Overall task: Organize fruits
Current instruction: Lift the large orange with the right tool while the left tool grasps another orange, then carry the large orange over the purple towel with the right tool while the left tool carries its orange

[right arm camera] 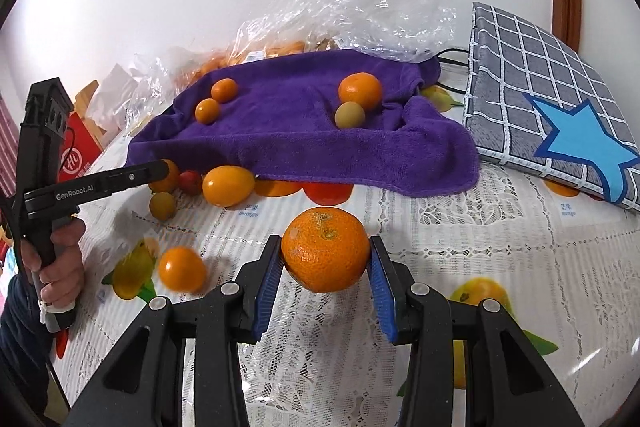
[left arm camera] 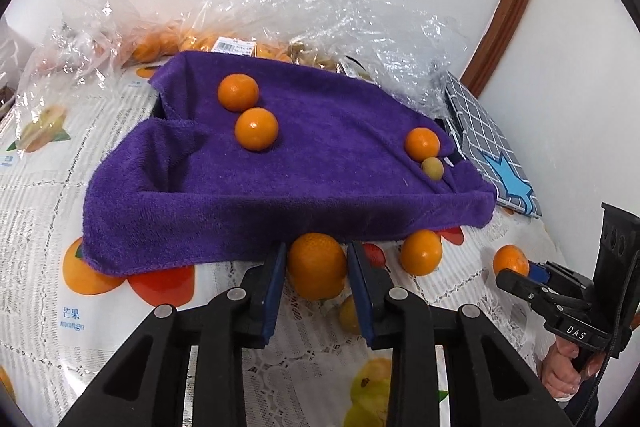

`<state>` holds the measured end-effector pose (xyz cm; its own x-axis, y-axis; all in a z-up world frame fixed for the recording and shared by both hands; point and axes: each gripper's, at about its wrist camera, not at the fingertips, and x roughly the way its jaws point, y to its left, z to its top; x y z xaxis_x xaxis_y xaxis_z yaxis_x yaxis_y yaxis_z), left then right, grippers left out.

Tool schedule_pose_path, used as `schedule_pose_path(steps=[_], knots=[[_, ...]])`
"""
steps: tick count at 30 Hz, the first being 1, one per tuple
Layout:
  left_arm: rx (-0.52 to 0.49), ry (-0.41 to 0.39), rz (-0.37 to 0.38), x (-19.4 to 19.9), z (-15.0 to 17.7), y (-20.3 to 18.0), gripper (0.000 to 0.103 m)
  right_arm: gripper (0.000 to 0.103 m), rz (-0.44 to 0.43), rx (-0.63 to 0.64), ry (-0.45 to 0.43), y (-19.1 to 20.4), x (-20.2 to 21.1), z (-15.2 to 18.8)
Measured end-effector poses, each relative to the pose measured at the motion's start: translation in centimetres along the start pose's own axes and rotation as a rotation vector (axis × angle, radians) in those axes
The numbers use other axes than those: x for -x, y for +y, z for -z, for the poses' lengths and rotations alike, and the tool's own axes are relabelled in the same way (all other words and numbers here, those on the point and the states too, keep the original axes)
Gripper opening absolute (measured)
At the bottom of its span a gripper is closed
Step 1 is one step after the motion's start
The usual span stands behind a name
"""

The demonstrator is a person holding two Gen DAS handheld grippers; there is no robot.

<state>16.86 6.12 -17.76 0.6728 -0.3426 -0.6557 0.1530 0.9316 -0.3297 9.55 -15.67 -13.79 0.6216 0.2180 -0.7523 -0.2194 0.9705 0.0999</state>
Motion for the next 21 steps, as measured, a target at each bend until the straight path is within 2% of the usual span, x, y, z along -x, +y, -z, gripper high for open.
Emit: schedule_pose_path(steps=[6, 13, 21], knots=[[0.02, -0.041, -0.008, 0.8, -0.2, 0.3, 0.03, 0.042, 0.019, -0.013, -0.011, -0.2, 0.2, 0.0], [0.058, -0.117, 0.021, 2.4, -0.5, 0.9, 0.03, 0.042, 0.035, -0.023, -0.037, -0.3, 0.8, -0.2], [0.093, -0.18, 0.017, 3.8, -0.7, 1.7, 0.03, 0.042, 0.049, -0.001, -0.093, 0.4, 2.6, -2.0]])
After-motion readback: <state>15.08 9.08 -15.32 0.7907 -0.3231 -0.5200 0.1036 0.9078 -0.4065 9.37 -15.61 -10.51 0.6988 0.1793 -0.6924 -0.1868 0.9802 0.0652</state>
